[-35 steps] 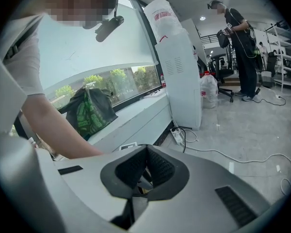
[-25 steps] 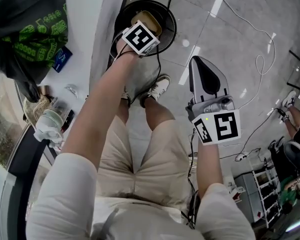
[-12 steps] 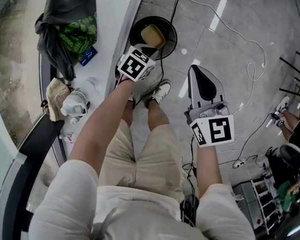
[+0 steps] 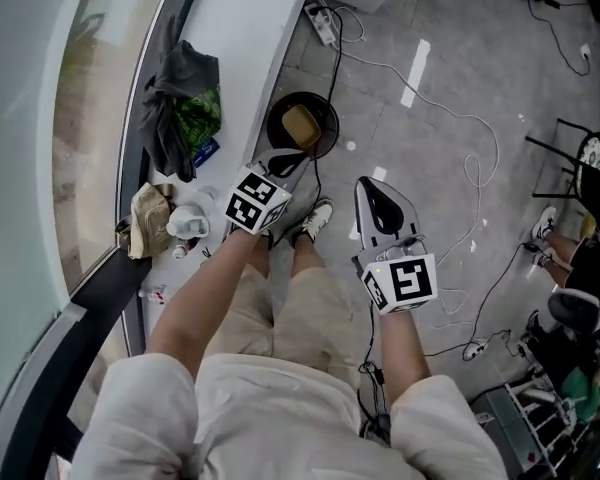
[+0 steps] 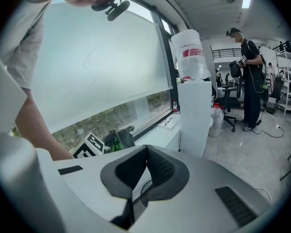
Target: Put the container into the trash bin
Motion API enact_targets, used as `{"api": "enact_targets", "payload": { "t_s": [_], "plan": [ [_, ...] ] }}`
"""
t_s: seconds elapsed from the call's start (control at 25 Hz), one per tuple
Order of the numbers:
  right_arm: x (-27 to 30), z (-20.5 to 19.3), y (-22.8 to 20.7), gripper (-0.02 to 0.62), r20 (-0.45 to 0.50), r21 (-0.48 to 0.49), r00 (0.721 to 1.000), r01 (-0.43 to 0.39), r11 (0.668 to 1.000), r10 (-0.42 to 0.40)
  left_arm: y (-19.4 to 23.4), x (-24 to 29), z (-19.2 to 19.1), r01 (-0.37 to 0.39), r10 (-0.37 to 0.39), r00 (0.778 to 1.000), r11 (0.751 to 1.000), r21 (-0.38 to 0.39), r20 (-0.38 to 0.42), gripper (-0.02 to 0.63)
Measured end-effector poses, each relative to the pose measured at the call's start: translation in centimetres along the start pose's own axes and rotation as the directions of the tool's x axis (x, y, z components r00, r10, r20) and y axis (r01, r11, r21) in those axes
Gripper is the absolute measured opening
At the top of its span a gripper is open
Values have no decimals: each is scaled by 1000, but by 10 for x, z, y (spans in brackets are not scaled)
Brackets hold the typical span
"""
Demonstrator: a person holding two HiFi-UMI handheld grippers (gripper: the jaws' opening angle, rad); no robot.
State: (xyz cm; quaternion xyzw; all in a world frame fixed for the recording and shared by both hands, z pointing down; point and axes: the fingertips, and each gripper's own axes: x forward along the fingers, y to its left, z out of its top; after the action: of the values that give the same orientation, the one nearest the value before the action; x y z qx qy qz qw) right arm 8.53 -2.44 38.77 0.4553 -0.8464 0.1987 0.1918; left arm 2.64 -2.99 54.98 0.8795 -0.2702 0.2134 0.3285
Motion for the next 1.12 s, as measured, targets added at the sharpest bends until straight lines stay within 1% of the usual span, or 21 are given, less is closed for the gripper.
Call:
{"api": "enact_targets", "payload": {
  "t_s": [0.2,0.32,0.48,0.64,0.76,0.88,0.96,1.12],
  "plan": [
    [-15,43,19,2,34,-8,999,13,1000,-13,-17,-48,41,-13,11,998,999,32,59,17],
    [-22,69,33,2,65,-29,998,4,1000,-2,-20,-73,60,-40,36,996,998,50,78,18],
    [-37,94,50,2,83,-53,996,-12,999,16,-35,-105,83,-67,60,993,996,62,106,18],
    [-56,123,58,2,119,-57,993,3,998,4,-51,-134,111,-80,62,986,990,115,154,18],
    [-75,146,60,2,159,-32,987,9,999,-3,-63,-150,128,-96,69,980,985,143,185,18],
    [-97,174,59,2,220,-14,975,15,1000,-12,-81,-166,156,-93,53,969,983,159,242,18],
    [-111,190,59,2,258,-17,966,22,1000,-17,-95,-179,178,-91,36,959,978,187,282,17],
    [-135,213,55,2,302,-32,953,34,999,-23,-116,-212,219,-119,26,930,966,231,367,18]
  ]
}}
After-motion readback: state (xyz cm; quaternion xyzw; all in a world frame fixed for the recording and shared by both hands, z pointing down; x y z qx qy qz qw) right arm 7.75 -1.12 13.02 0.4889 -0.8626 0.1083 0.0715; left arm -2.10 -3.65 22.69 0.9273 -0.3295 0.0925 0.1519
